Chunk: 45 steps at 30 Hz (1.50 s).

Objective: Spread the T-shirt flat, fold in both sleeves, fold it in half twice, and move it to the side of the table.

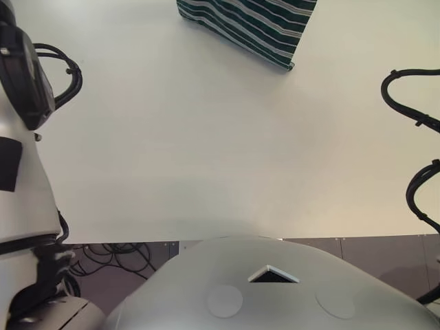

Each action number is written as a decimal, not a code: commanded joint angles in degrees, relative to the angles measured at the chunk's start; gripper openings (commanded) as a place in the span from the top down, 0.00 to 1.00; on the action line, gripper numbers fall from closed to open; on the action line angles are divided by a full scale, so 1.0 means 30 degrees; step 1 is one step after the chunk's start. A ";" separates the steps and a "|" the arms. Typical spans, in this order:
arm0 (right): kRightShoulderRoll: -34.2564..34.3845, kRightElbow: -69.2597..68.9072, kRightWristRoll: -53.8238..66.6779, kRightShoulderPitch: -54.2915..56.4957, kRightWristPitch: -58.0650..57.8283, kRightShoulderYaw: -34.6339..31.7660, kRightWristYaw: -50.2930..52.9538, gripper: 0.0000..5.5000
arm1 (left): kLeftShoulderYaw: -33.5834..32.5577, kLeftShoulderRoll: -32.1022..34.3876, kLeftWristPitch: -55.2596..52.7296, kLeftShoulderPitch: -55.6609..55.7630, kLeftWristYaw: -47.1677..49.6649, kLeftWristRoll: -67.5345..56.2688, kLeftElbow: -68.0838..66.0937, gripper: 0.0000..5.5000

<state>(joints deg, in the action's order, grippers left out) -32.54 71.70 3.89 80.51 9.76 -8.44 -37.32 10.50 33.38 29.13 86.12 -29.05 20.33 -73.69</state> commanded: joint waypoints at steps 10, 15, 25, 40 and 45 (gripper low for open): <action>-0.0551 -0.2144 0.0589 -0.0630 0.0179 -0.0082 -0.4225 1.00 | -0.2366 0.1870 0.1083 -0.3192 -1.2396 -0.5745 0.3414 1.00; -0.0663 -0.8722 0.3402 -0.5165 -0.3219 -0.0511 -0.8454 1.00 | -0.3755 0.3283 -0.5645 -0.8277 -1.9685 -1.2018 1.1385 1.00; -0.4318 -2.3835 0.8736 -2.1724 -0.9600 0.0146 -1.6462 1.00 | -0.0448 0.5491 -0.9444 -2.5158 -1.9743 -1.1990 2.6949 1.00; -0.7098 -3.0130 0.2994 -3.1089 -0.6994 0.6031 -1.5643 1.00 | 0.3354 0.9745 -0.6290 -3.2939 -1.7794 -0.5181 3.0007 1.00; -0.8353 -3.1906 0.4305 -3.1479 -0.8690 0.5781 -1.6323 1.00 | 0.3070 1.0440 -0.8090 -3.3288 -1.8478 -0.7974 3.1512 1.00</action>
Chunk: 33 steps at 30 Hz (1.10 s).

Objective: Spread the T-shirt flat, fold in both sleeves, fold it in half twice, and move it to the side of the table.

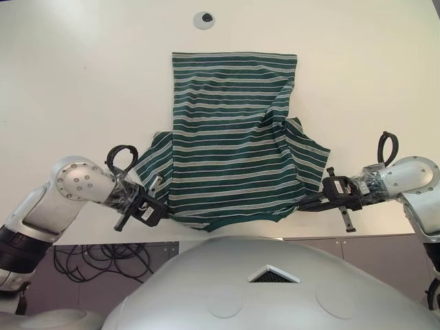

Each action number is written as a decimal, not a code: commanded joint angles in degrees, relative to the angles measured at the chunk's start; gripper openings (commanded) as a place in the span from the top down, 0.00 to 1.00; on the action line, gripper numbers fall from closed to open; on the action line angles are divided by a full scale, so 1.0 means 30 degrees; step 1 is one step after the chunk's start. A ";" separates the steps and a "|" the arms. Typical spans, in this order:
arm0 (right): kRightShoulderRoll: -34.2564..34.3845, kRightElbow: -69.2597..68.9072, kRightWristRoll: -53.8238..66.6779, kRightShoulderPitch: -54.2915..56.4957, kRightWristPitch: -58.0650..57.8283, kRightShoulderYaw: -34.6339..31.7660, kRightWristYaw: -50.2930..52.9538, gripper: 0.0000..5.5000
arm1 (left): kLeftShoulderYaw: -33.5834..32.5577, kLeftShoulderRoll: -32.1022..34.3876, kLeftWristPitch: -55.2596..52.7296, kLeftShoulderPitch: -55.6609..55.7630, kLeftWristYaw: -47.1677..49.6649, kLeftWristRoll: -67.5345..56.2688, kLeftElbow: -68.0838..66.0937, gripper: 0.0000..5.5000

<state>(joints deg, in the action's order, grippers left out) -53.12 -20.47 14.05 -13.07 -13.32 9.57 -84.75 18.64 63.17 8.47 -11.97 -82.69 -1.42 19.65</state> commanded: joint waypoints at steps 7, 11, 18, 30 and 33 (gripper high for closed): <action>-0.2632 -0.2506 0.2357 -0.1545 -0.1743 -0.0363 -0.0907 1.00 | 0.0728 0.0561 -0.2900 -0.0468 -0.0786 -0.1234 0.0925 1.00; -0.2346 -0.2438 0.2009 -0.2403 -0.1138 0.0072 -0.0287 1.00 | 0.0694 0.0485 -0.2971 -0.0373 -0.0694 -0.1265 0.0707 1.00; -0.2360 -0.1786 0.3141 -0.2434 -0.1074 -0.0990 0.0211 0.88 | -0.2016 0.0888 -0.4686 -0.0126 -0.1894 -0.7021 0.1675 0.84; 0.2815 0.5235 0.3256 0.8402 0.1709 -0.2893 0.5255 0.79 | -0.5345 -0.3684 -0.5535 0.7943 0.3457 -1.1142 -0.4197 0.83; 0.6462 1.1236 -0.2496 1.1275 0.6096 0.0070 0.9730 0.79 | -0.2165 -0.6721 -0.1880 1.1571 0.9002 -0.2897 -1.0838 0.83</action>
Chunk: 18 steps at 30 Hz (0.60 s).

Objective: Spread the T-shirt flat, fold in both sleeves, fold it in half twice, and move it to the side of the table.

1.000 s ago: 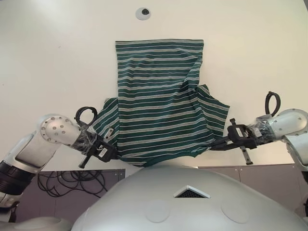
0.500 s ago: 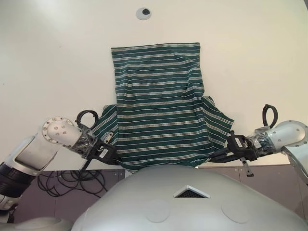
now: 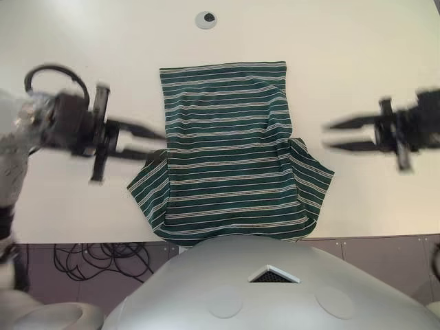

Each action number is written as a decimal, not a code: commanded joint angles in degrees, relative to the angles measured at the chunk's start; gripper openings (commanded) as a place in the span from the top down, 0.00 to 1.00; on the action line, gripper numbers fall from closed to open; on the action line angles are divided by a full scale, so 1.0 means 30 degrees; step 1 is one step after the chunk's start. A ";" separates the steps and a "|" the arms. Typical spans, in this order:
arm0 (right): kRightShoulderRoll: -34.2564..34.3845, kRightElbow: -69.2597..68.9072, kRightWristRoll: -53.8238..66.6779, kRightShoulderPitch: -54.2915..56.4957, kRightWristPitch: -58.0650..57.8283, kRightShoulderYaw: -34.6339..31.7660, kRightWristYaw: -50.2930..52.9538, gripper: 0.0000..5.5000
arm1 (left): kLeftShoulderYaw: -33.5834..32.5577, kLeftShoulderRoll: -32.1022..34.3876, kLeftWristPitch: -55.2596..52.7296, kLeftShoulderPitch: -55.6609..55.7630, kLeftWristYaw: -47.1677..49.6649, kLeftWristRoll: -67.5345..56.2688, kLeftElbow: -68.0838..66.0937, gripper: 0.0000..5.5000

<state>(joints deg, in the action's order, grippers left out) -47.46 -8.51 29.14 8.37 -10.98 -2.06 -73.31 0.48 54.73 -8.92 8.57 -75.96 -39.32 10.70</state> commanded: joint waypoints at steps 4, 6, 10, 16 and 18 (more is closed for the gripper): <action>0.8289 1.4459 -1.1532 0.7316 0.7657 0.6946 0.9569 0.79 | 0.7883 -0.5473 0.7917 0.7992 1.1190 1.6871 -1.5886 0.83; 0.9556 1.8152 -1.3080 0.8776 0.7701 0.7803 1.1445 0.79 | 0.9798 -0.6024 0.9414 0.9771 1.3832 2.0052 -1.9507 0.83; 1.0853 2.4145 -1.5203 1.1384 0.7219 0.8637 1.4882 0.79 | 1.2108 -0.7173 1.0652 1.1983 1.6852 2.3525 -2.4414 0.83; 1.1925 2.7677 -1.5956 1.3156 0.7296 0.8409 1.7239 0.79 | 1.3272 -0.8665 1.1196 1.4168 2.1986 2.6212 -2.8064 0.83; 1.2007 2.8059 -1.5939 1.3341 0.7504 0.8161 1.7575 0.79 | 1.2795 -0.8901 1.1748 1.4587 2.3184 2.6147 -2.8507 0.83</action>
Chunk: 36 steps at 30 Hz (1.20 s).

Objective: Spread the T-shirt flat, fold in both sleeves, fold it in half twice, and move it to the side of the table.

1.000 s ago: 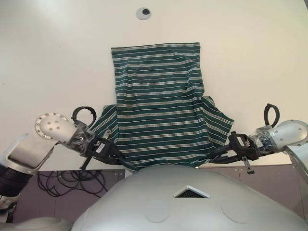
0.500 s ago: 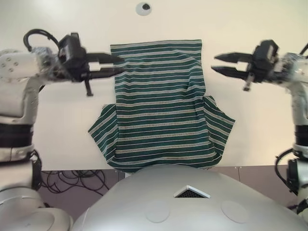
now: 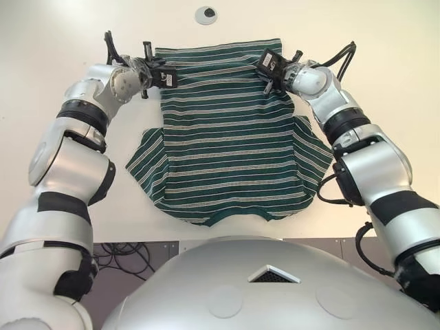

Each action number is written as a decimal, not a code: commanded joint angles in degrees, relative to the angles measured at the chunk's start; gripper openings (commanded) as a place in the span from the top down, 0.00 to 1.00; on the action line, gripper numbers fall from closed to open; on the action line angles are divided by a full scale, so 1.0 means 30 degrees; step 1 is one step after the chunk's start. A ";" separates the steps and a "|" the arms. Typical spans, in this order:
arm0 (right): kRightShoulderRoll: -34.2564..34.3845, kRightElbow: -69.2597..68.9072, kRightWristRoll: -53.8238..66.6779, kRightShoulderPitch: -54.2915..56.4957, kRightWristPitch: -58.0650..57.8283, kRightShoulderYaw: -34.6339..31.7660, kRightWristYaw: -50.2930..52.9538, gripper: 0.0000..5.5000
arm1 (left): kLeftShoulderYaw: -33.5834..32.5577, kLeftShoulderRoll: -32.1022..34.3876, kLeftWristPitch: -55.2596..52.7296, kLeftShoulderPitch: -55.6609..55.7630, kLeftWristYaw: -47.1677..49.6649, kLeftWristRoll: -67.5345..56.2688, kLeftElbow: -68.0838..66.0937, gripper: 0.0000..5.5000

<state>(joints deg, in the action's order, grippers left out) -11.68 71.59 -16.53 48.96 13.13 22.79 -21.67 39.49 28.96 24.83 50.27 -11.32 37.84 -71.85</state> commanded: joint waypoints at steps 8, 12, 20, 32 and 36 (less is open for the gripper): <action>-0.0689 -0.0322 0.1427 0.0046 0.5109 -0.3349 0.2488 0.79 | -0.6957 0.1456 0.7650 0.0216 0.1532 -0.6535 0.1911 0.83; -0.1980 -0.2491 0.2410 -0.1075 0.9186 -0.5185 0.3599 0.79 | -1.0910 0.3508 -0.0223 -0.8659 -0.8102 -1.9370 1.4220 0.83; -0.3333 -0.6615 0.3468 -0.4310 0.9758 -0.6312 0.1915 0.79 | -1.6619 0.8769 -0.8135 -2.8283 -2.2570 -2.9123 2.0862 0.83; -0.3343 -0.9200 0.3171 -0.6136 0.7885 -0.6095 0.1222 0.79 | -1.5990 0.6295 -1.3172 -2.3450 -2.1179 -2.5727 1.6835 0.64; -0.3392 -0.9325 0.3123 -0.6271 0.7666 -0.6083 0.1186 0.79 | -1.5988 0.5462 -1.4079 -2.2220 -2.0002 -2.5151 1.7204 0.64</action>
<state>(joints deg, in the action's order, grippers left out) -21.07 44.35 -6.78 30.54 37.24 4.55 -17.42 -9.66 46.67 -15.27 -17.16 -73.76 -40.75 -20.09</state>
